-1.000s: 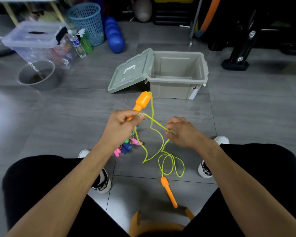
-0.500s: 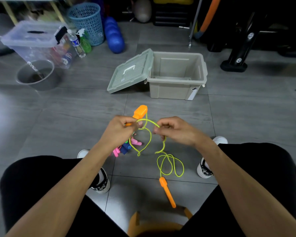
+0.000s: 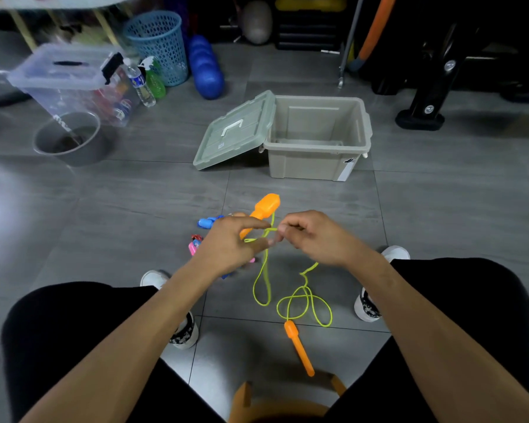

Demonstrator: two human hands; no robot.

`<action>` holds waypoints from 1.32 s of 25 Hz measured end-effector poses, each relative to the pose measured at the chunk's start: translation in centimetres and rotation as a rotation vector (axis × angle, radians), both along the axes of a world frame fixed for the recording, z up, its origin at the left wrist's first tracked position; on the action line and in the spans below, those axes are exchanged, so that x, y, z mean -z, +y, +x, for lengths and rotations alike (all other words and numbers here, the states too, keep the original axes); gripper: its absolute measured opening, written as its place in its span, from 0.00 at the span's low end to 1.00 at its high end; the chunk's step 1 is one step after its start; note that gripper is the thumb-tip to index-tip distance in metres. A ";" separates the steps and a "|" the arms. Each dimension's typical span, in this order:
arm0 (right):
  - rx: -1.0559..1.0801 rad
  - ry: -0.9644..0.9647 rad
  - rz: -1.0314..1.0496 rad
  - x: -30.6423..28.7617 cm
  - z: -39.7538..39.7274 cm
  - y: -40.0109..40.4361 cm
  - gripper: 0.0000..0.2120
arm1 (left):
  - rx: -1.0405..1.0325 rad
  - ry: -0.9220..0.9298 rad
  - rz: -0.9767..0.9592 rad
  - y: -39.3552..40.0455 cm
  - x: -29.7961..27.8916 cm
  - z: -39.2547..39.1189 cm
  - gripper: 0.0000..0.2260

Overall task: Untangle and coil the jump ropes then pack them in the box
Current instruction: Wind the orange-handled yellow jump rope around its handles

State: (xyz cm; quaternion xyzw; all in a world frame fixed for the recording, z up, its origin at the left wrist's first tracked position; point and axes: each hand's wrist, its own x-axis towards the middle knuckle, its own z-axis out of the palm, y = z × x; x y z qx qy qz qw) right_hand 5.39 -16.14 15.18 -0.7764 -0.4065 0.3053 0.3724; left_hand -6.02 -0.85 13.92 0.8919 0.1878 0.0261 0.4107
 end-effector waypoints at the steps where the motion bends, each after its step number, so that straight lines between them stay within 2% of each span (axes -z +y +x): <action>1: -0.020 0.019 0.015 0.1 -0.2 0.1 0.12 | 0.053 -0.052 0.037 -0.3 0.1 0.1 0.06; 3: -0.009 0.041 0.015 0.4 -0.1 0.1 0.11 | 0.036 -0.111 0.047 -0.3 0.0 0.3 0.03; 7: 0.048 0.046 -0.165 1.6 1.4 -0.5 0.13 | -0.329 -0.183 -0.164 1.6 -1.5 0.9 0.06; 9: 0.042 -0.011 -0.292 2.3 1.8 -0.8 0.12 | -0.429 -0.153 -0.205 2.4 -1.5 0.8 0.05; 11: 0.078 -0.084 -0.290 2.3 1.8 -0.7 0.11 | -0.426 -0.037 -0.142 2.9 -0.7 0.3 0.05; 13: 0.172 -0.152 -0.133 1.5 1.7 -0.4 0.10 | -0.309 0.130 -0.060 3.0 0.0 0.0 0.06; 15: 0.201 -0.144 0.008 0.3 1.6 -0.2 0.10 | -0.198 0.210 -0.130 2.5 0.1 -0.2 0.06; 18: 0.045 -0.110 0.032 -0.6 0.6 -0.2 0.10 | -0.104 0.098 -0.296 0.7 -0.4 -0.3 0.05; 21: -0.008 -0.046 0.043 -0.6 0.0 0.0 0.10 | -0.059 -0.025 -0.320 -0.8 -1.4 -0.2 0.03; 24: 0.051 0.101 0.033 0.1 0.9 -0.3 0.11 | -0.207 -0.123 -0.370 -0.2 -2.3 0.2 0.03; 26: -0.009 0.154 -0.094 1.3 1.5 -0.9 0.12 | -0.321 -0.200 -0.392 1.1 -2.3 0.3 0.05; 28: -0.057 0.106 -0.287 2.6 1.8 -1.4 0.14 | -0.408 -0.214 -0.424 2.5 -1.9 0.2 0.08; 30: -0.020 -0.026 -0.392 3.1 2.0 -1.5 0.12 | -0.420 -0.081 -0.336 3.4 -1.0 0.1 0.10; 31: 0.032 -0.113 -0.358 3.0 2.0 -1.4 0.10 | -0.373 0.064 -0.210 3.6 -0.3 0.0 0.11; 33: 0.140 -0.201 -0.149 2.1 1.7 -1.0 0.09 | -0.197 0.368 0.025 3.3 0.5 -0.3 0.12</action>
